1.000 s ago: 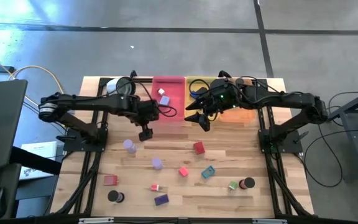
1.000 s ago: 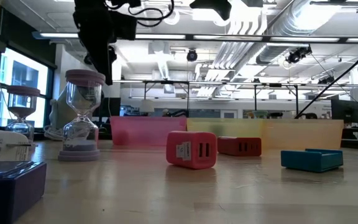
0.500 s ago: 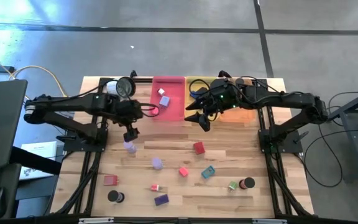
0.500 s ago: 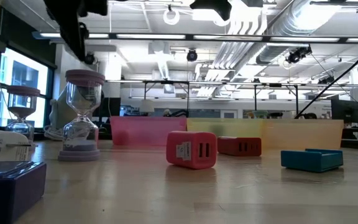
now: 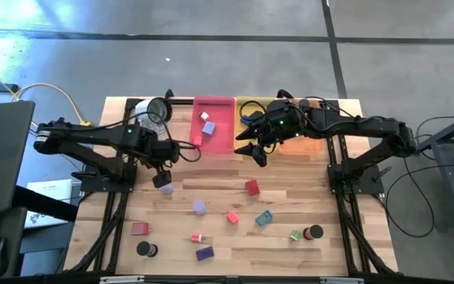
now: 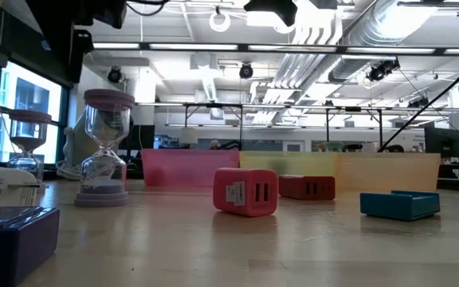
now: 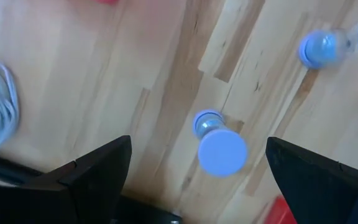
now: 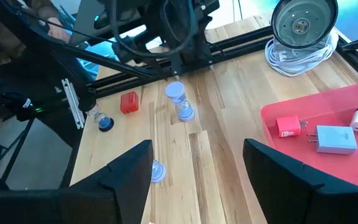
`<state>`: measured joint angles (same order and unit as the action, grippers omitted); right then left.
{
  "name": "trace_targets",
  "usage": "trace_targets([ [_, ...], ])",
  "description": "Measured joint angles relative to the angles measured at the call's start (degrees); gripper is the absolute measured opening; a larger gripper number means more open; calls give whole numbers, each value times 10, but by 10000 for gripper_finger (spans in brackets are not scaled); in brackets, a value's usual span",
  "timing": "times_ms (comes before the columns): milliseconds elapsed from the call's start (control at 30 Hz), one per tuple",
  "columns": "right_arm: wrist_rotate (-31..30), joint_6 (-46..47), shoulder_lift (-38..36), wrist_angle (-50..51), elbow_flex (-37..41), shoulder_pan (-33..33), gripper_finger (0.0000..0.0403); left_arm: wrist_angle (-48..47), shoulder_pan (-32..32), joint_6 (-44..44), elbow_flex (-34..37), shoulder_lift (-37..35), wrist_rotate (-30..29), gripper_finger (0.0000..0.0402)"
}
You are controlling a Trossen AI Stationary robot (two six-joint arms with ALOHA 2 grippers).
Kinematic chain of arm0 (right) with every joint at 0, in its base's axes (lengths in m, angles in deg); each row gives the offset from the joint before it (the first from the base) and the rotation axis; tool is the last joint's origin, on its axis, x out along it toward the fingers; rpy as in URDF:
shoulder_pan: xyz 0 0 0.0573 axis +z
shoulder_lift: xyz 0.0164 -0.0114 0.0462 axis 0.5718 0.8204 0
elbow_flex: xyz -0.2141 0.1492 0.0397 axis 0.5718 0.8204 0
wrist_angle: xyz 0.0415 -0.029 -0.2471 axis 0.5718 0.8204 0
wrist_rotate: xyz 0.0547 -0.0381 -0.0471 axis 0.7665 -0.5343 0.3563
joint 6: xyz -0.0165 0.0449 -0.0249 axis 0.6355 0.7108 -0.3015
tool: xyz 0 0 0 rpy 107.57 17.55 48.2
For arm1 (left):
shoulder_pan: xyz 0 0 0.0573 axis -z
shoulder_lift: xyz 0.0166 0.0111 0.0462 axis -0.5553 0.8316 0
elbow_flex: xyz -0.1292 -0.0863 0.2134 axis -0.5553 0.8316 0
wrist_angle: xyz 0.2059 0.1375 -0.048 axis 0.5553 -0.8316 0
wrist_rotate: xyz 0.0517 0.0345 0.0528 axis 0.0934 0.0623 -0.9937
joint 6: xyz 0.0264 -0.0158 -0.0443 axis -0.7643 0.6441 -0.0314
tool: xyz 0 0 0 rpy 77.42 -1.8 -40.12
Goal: Pick & Place Office items
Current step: Put the top violet hourglass into the orange bin
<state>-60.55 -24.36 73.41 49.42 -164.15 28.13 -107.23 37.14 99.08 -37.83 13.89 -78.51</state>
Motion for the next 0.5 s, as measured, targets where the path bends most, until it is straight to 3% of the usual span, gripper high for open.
trace_targets([
  [133,0,0,0,1,0,1,239,-2,5,101,0,16,2,364],
  [400,0,-4,0,4,0,12,239,-36,21,140,1,43,7,364],
  [500,0,-4,0,5,0,17,239,-28,36,142,1,50,38,364],
])
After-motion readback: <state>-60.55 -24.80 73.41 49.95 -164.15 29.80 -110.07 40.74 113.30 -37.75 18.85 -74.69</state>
